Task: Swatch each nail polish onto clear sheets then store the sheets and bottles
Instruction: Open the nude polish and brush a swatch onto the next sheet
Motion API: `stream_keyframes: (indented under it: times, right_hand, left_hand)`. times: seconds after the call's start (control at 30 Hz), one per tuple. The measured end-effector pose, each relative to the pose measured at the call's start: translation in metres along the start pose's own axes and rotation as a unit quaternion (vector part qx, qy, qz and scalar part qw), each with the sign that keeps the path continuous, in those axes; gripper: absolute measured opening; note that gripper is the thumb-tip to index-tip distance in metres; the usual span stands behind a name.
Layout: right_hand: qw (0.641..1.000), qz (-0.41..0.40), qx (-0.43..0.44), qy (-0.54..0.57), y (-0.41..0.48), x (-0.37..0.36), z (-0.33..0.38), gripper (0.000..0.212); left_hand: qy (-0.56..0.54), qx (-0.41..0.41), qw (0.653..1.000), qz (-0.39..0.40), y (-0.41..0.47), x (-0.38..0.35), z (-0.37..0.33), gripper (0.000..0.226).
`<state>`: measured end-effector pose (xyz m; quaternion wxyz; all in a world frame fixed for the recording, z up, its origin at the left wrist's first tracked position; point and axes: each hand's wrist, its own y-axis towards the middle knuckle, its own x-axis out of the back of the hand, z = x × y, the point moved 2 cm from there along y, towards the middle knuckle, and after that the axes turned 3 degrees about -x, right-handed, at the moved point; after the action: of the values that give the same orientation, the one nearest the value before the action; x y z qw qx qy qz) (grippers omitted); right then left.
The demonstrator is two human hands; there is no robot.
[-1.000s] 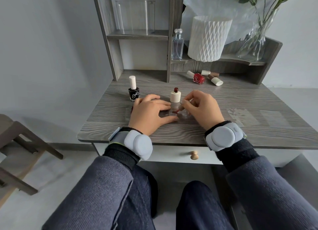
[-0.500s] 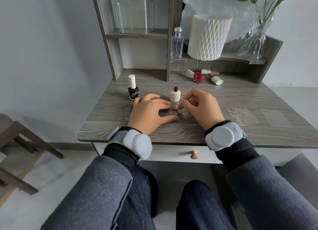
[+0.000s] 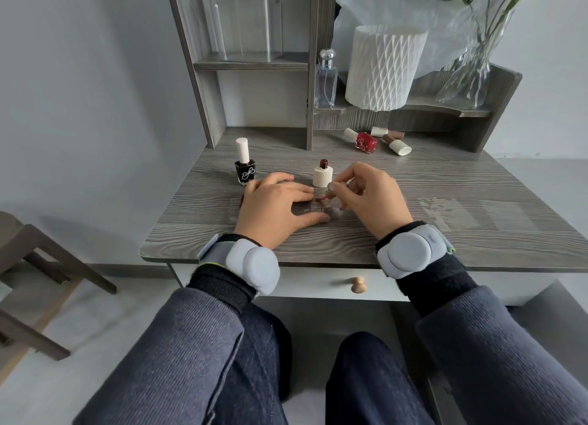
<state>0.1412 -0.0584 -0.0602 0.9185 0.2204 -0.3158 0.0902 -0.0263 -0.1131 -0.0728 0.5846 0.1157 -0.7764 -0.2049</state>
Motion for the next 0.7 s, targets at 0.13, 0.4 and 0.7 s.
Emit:
stream_keyframes:
  times: [0.13,0.4,0.7]
  right_hand:
    - [0.999,-0.039,-0.012,-0.028,0.0004,0.0018,-0.0022,0.011]
    - [1.000,-0.008,0.018,0.012,-0.0001,-0.0002,0.0028,0.010]
    - [0.998,-0.057,-0.025,-0.027,0.0002,0.0031,-0.0018,0.009]
  left_hand:
    - [-0.003,0.003,1.000,-0.002,0.0000,-0.0005,0.0002,0.054]
    - [-0.002,0.002,1.000,-0.002,-0.0002,-0.0001,0.0002,0.053]
    - [-0.004,0.003,1.000,0.002,-0.0002,-0.0004,0.0000,0.054]
